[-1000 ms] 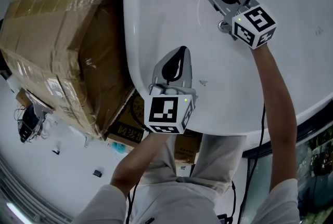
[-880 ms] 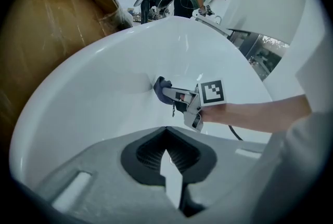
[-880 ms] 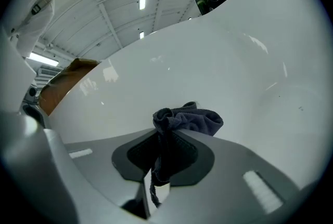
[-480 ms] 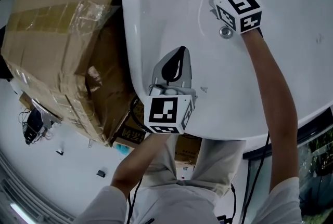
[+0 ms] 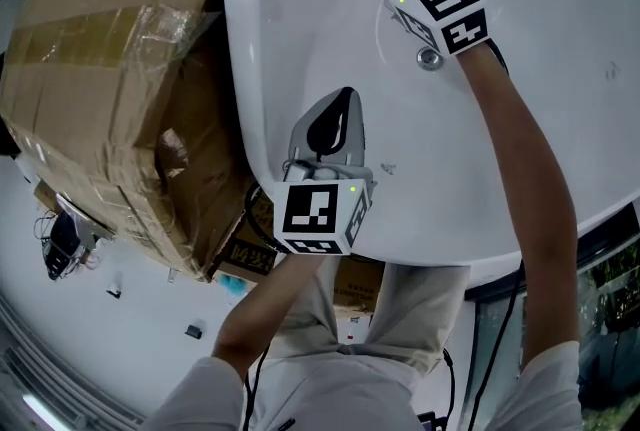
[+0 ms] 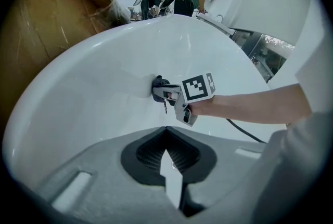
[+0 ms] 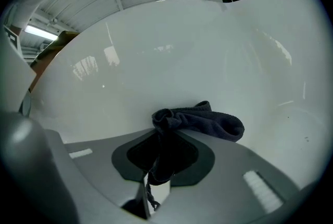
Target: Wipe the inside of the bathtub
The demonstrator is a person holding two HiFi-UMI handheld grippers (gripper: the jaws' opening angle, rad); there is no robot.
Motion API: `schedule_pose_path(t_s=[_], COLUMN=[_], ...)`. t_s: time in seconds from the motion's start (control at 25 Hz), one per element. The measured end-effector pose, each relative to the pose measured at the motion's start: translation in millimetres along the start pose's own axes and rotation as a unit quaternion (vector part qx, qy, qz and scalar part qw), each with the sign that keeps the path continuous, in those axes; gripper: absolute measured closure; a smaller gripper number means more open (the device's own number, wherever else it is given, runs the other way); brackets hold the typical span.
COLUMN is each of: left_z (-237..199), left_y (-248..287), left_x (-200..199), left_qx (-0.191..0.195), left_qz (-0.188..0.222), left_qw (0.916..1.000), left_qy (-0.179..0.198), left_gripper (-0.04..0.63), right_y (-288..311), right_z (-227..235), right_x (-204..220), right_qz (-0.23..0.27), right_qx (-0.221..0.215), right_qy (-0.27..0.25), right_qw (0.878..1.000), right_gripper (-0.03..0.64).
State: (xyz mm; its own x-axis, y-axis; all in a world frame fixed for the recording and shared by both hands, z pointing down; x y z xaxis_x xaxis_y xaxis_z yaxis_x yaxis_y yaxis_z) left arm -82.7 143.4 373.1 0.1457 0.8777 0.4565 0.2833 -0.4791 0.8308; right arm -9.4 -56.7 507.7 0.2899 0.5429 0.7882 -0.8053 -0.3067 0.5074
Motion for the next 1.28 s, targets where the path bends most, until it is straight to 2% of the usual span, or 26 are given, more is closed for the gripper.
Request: schedule_pose_path(t_s=[0.2,0.8,1.28], left_z=[3.3,3.1,8.3], left_y=[-0.6,-5.9,-12.6], left_x=[5.6,19.1,33.4], left_qx=[0.002,-0.001,-0.003], left_qz=[-0.005,-0.004,0.003], left_qw=[1.0,1.0,1.0], left_qy=[0.003,0.007,-0.003], left_gripper=[0.595,0.595,0.595], right_y=[-2.1,-10.1,-16.7], right_z=[-13.2,-63.6,-118.4], right_x=[9.9,51.6,98.9], right_qz=[-0.012,-0.041,-0.094], right_qx=[-0.013,-0.071,-0.131], right_qy=[-0.015,-0.007,-0.029], right_qw=[1.0,0.997,0.987], right_gripper=[0.568,0.569,0.568])
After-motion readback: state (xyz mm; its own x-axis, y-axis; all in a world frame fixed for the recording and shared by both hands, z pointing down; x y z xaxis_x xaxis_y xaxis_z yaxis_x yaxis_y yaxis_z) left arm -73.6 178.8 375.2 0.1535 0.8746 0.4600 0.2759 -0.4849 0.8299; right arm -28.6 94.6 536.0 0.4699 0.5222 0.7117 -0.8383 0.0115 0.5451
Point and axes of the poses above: the fingertips, and each gripper's own axes: y forward along the fingers, z to its right, x out of its underside, the point moved 9 cm from there along -y, backward along the fingers, and after that the axes turned 3 degrees about x, right-handed, at the moved point
